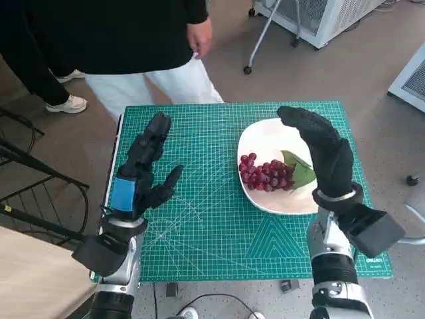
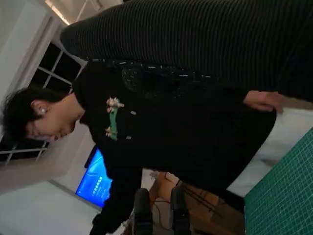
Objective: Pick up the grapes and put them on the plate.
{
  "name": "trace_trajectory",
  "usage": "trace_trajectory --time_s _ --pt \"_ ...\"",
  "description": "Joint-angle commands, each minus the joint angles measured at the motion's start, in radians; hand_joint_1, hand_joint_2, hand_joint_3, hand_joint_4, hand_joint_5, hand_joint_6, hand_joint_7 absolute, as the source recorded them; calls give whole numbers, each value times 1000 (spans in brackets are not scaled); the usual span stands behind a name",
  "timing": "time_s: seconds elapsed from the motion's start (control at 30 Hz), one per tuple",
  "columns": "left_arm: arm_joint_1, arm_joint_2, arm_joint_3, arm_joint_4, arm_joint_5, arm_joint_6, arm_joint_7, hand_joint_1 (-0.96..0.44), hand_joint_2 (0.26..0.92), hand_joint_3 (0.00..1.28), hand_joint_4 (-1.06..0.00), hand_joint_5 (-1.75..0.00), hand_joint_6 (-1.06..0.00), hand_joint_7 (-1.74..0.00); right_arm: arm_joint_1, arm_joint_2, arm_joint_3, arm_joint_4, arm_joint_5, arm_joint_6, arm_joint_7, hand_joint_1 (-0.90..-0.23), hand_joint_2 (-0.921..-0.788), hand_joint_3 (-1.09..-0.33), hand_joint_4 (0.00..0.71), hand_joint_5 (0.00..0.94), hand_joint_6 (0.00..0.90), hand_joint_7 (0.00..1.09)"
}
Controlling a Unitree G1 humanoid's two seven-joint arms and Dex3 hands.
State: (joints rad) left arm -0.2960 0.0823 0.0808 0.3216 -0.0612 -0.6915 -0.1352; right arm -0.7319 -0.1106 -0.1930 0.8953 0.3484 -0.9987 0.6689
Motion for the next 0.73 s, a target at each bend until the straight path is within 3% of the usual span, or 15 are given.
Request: trace_trajectory --time_s 0.03,0.73 --pt "4 -5 -7 5 12 -17 6 -200 921 403 -316 -2 -363 -52 2 -5 -1 15 -3 -4 13 -572 -921 -606 225 1 20 364" --pt "18 -19 -14 -2 16 -8 9 -200 921 401 -313 0 -357 -49 8 -6 -9 22 10 -17 36 -567 -921 -624 227 1 22 358"
